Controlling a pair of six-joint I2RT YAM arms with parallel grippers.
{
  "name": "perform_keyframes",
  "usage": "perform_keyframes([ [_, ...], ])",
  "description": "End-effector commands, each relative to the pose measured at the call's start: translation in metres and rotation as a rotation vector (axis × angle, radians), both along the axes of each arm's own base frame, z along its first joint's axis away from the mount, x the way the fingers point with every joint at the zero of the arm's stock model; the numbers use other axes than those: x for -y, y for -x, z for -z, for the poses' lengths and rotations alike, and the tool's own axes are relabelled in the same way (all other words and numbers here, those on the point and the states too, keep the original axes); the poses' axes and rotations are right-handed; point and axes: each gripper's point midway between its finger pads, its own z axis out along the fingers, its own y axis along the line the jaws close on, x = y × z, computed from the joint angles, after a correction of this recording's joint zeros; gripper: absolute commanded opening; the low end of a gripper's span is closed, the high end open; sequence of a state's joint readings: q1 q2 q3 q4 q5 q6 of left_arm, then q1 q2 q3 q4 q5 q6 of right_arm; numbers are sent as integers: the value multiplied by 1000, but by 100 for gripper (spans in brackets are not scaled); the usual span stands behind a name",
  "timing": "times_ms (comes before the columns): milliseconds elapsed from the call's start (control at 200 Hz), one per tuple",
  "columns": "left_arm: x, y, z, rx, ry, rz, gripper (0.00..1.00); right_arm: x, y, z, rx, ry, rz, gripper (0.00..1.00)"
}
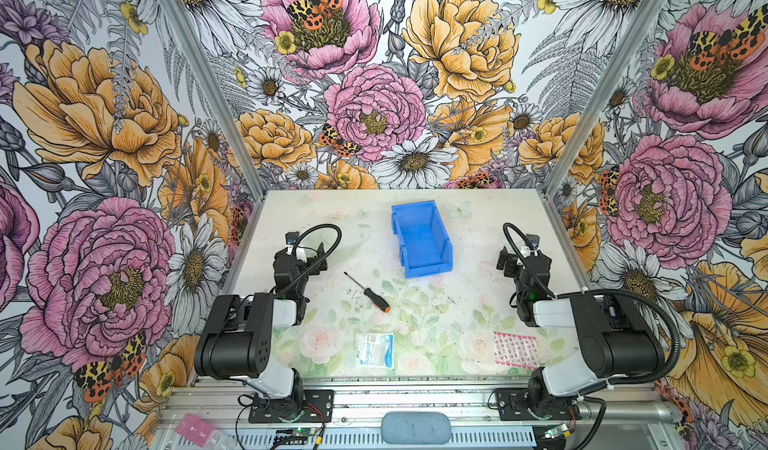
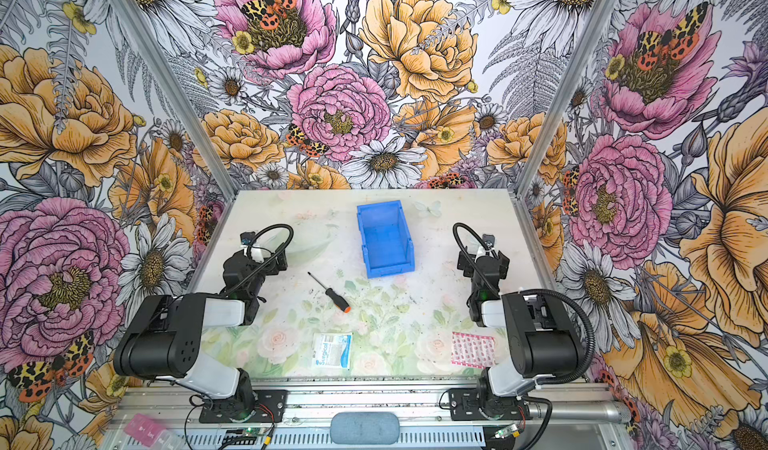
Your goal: Put the screwdriver in the bin
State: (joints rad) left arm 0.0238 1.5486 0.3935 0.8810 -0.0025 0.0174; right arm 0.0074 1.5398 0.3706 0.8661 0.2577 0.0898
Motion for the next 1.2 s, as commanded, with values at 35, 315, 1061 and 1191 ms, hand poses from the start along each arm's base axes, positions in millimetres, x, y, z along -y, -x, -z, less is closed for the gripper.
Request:
perform_keyframes([
  [35,1,0,-6,32,0,9,99,0,-3,-11,46,-11,9,99],
  [315,1,1,-6,32,0,8,99,0,-3,-10,43,-11,9,100],
  [1061,-18,0,-26,-63,34,-81,99,-1,8,-39,35,-24,10,99],
  [1191,-16,13,-36,-80,63,-83,99,1,22,-60,40,-70,40,100],
])
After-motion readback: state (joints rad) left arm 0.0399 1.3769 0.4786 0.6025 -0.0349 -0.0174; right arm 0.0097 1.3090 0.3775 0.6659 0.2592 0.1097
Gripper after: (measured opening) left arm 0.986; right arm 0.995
